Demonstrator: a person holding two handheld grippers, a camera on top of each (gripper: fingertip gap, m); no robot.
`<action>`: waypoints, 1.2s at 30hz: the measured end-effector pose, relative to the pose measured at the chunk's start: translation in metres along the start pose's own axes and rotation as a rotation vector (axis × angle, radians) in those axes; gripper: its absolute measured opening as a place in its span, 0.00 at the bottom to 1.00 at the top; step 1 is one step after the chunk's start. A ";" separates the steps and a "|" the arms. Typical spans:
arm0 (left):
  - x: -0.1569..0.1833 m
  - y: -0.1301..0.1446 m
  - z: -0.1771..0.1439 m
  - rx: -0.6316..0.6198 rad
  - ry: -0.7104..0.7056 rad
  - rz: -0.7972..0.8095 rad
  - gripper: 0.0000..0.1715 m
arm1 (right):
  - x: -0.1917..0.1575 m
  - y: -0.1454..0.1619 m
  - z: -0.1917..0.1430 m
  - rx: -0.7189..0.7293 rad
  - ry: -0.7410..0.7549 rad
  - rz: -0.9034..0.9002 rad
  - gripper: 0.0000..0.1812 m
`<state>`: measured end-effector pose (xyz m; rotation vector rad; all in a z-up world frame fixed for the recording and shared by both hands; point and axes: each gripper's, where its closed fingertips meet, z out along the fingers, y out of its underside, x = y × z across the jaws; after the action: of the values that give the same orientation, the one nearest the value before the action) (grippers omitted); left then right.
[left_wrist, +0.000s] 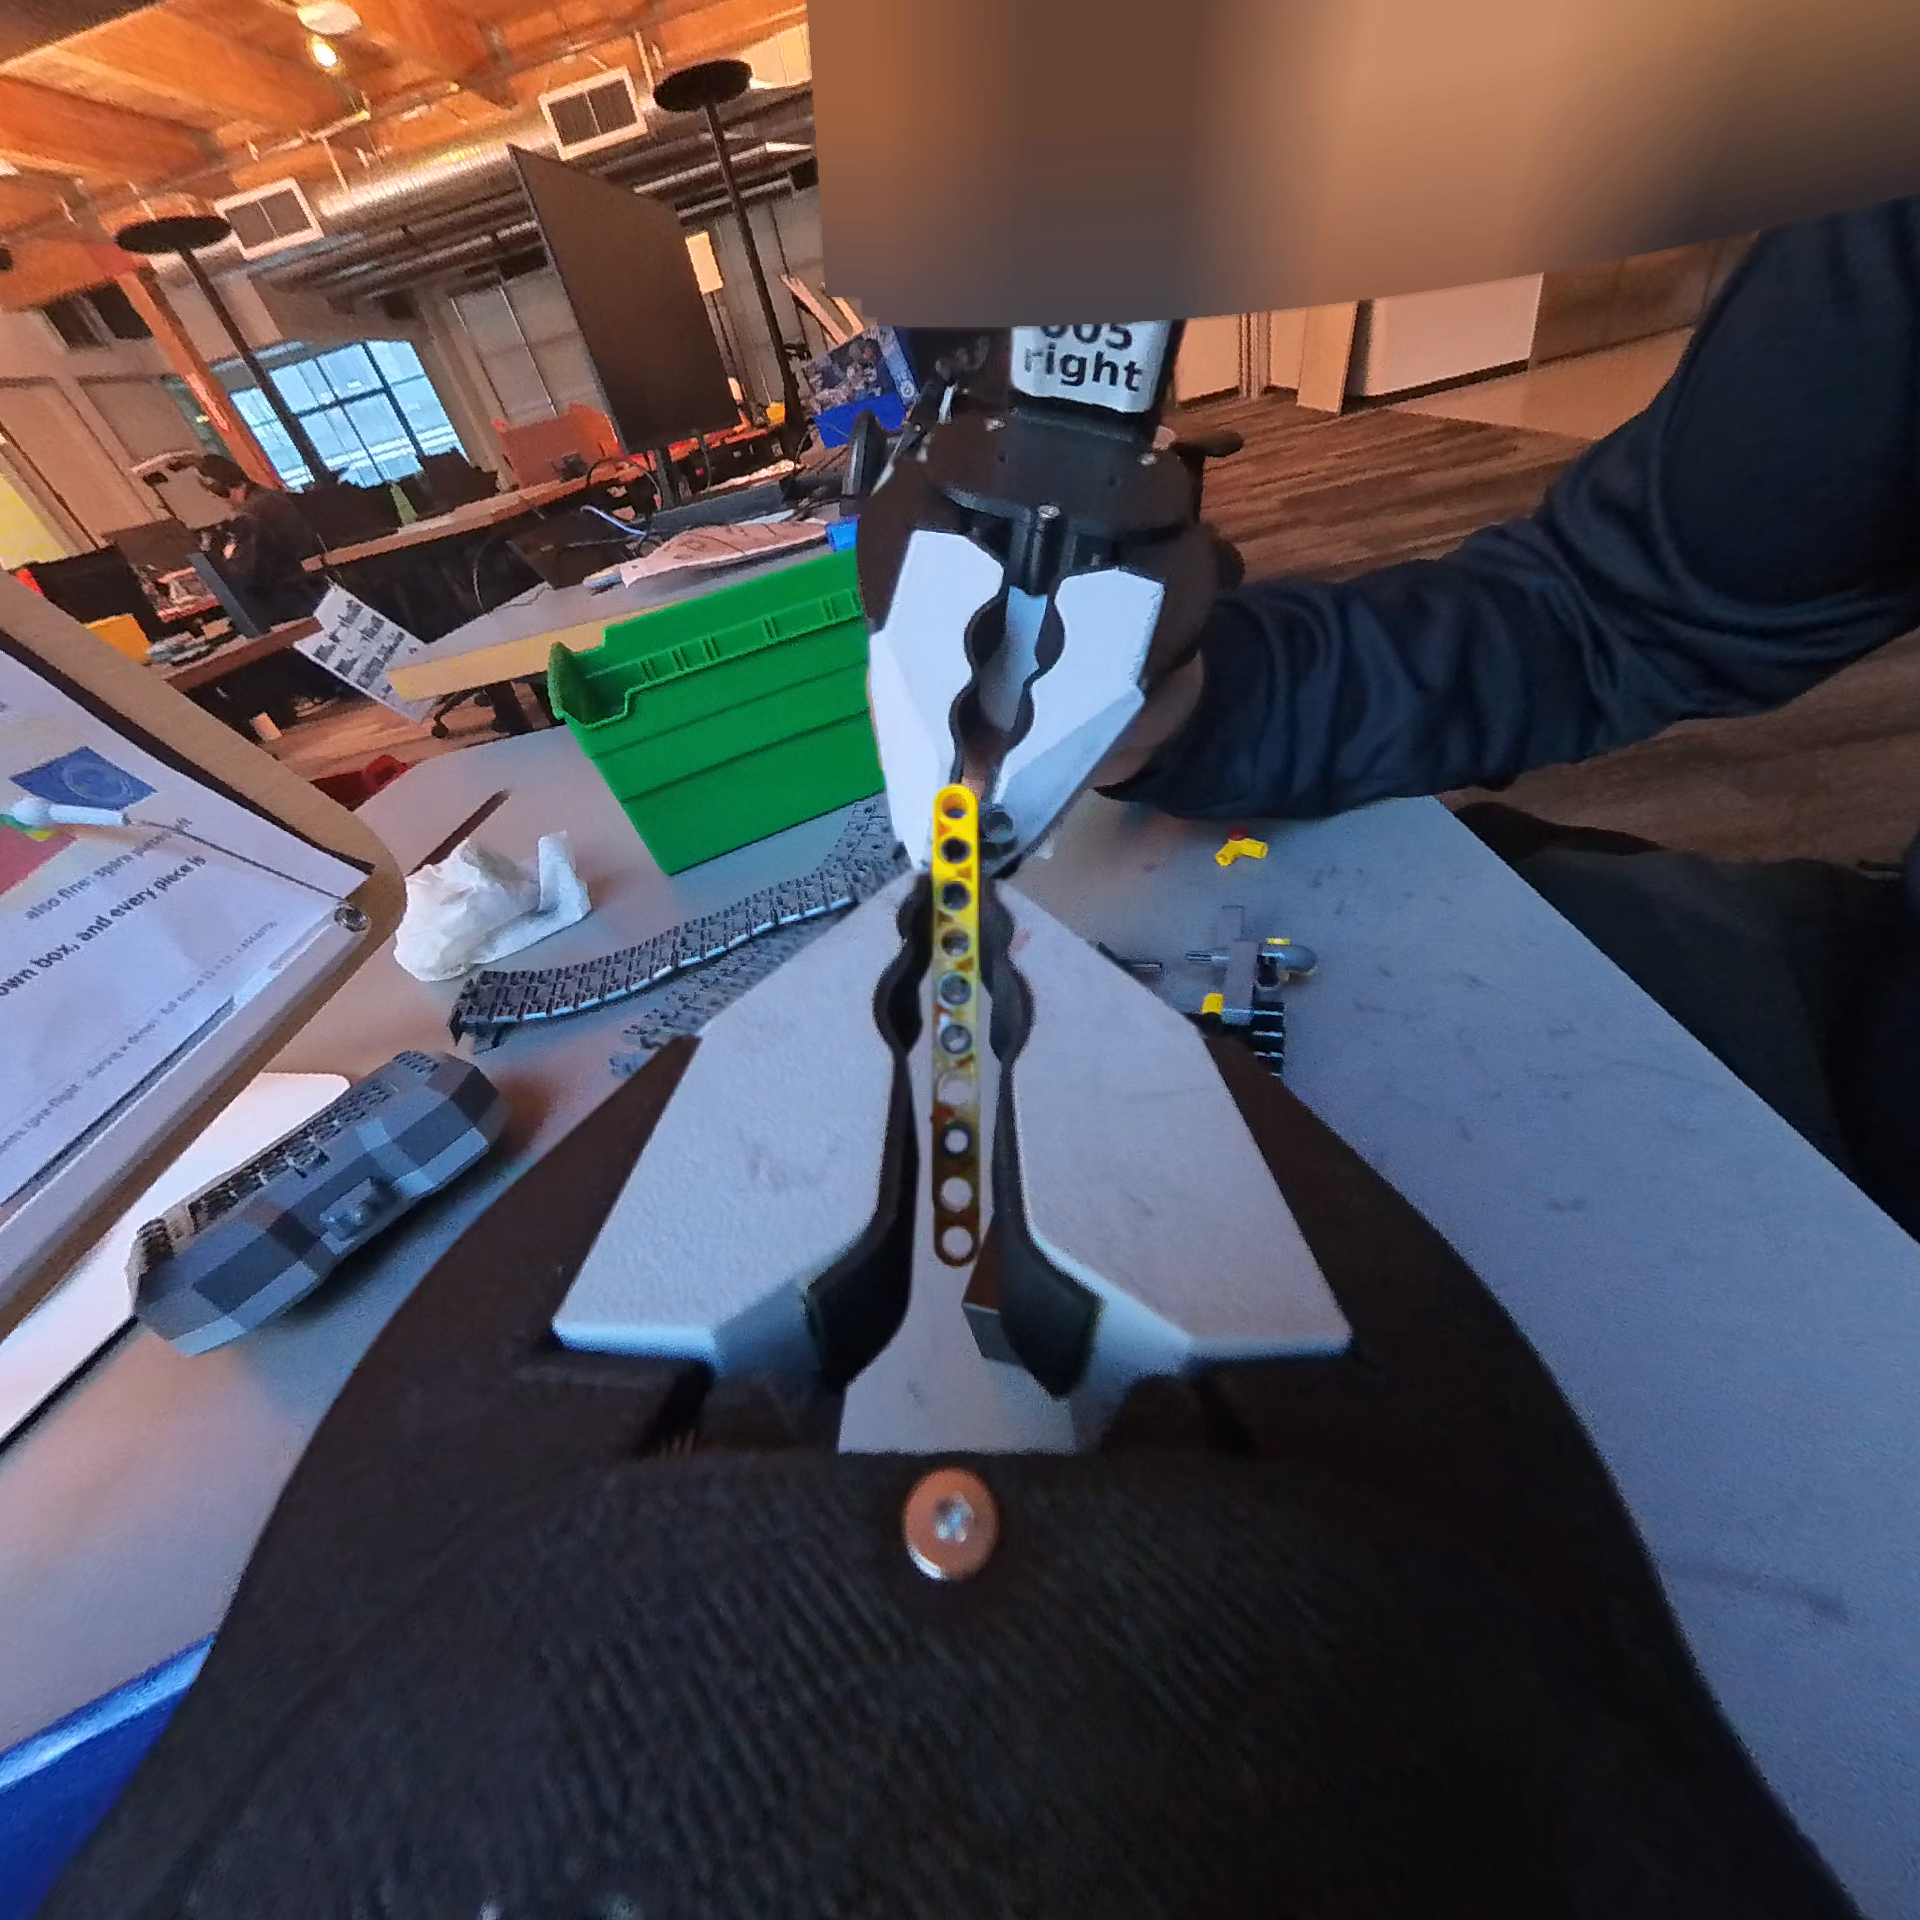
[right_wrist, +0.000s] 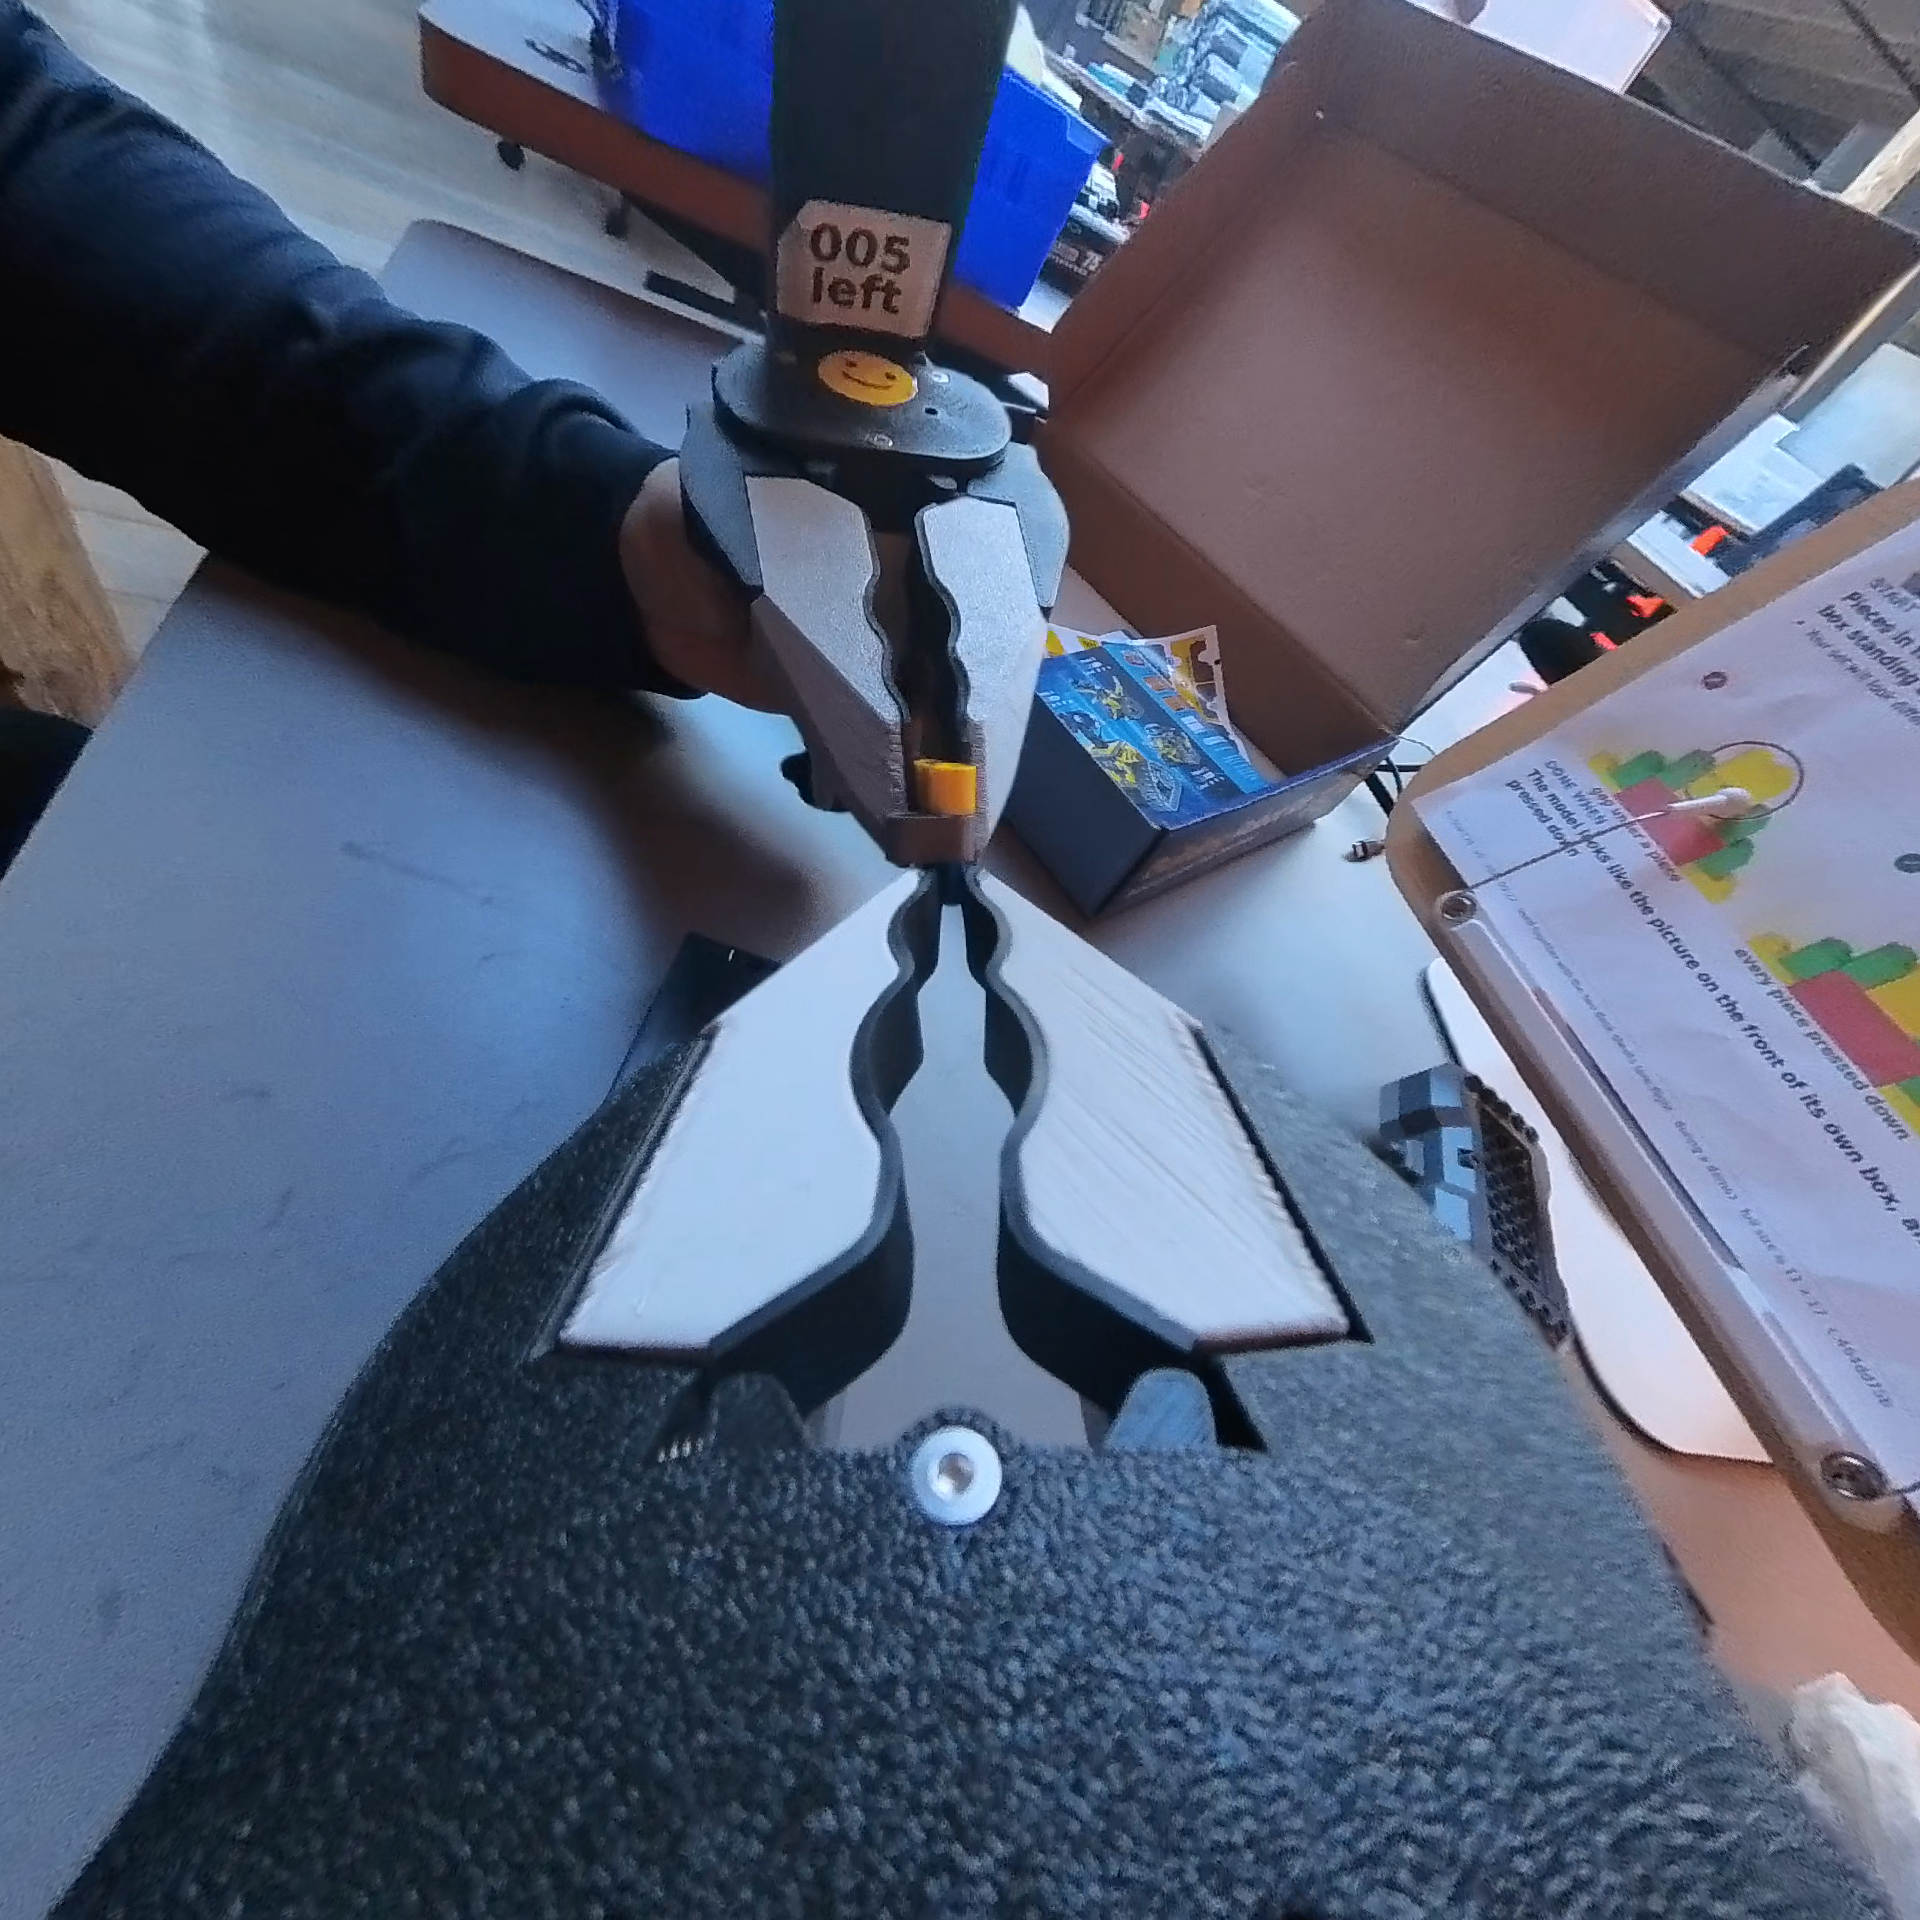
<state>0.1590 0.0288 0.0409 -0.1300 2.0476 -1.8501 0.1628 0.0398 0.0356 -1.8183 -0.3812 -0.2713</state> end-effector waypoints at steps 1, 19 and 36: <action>0.000 0.000 -0.001 -0.006 0.003 -0.008 0.03 | 0.000 -0.001 0.000 -0.002 0.011 -0.012 0.01; -0.050 -0.067 -0.064 0.247 -0.333 -0.135 0.03 | 0.041 0.049 0.005 -0.164 0.133 0.185 0.00; -0.015 0.009 0.007 -0.088 -0.117 -0.143 0.03 | 0.012 0.005 -0.006 0.143 -0.213 0.504 0.06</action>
<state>0.1769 0.0277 0.0347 -0.4082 2.0868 -1.7877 0.1755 0.0343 0.0375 -1.7416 -0.0764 0.2939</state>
